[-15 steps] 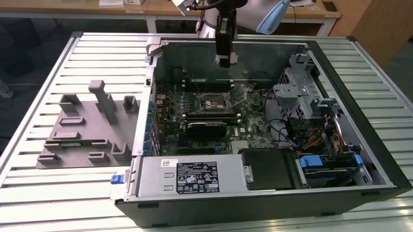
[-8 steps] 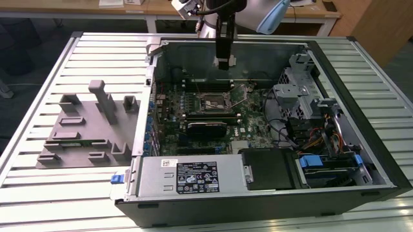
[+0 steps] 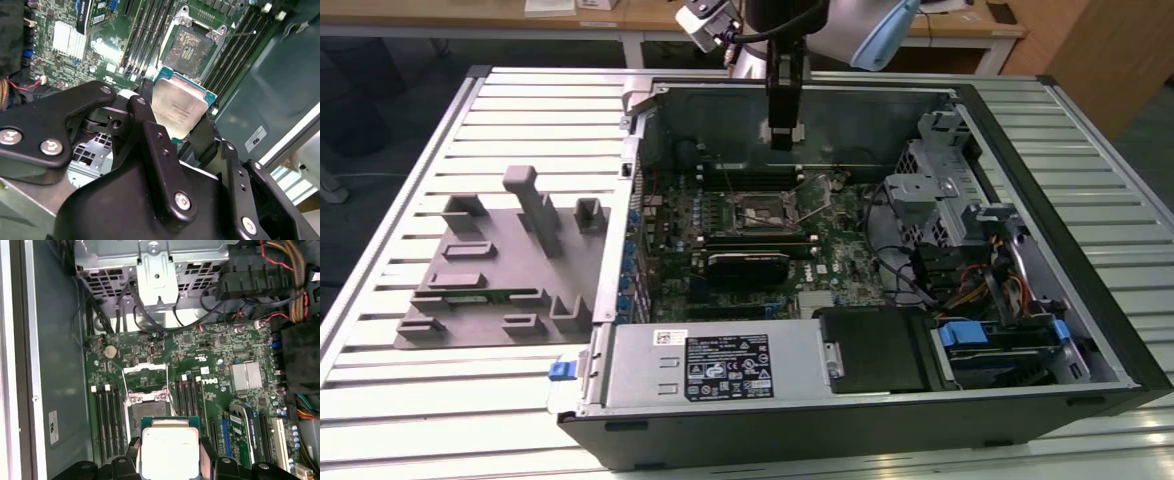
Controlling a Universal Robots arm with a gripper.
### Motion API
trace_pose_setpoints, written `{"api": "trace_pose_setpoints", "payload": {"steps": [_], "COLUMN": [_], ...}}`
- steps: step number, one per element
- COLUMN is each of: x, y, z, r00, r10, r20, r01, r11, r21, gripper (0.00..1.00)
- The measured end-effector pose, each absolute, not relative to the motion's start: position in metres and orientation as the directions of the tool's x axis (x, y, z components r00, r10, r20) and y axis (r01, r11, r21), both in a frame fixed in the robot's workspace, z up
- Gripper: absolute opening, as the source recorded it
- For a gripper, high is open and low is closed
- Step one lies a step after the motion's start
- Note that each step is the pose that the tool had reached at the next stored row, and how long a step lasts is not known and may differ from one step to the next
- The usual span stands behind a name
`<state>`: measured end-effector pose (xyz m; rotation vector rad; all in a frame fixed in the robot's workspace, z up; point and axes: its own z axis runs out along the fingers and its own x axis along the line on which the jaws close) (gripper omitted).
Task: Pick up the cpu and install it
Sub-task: 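Place the cpu into insertion slot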
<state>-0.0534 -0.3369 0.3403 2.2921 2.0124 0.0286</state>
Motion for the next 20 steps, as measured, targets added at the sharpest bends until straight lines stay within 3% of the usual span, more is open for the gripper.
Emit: {"api": "trace_pose_setpoints", "payload": {"steps": [20], "x": [-0.053], "y": [-0.337], "z": [0.315], "r00": [0.018], "r10": [0.999], "r20": [-0.049], "r01": [0.999], "r11": [-0.017], "r21": [0.037], "gripper": [0.55]}}
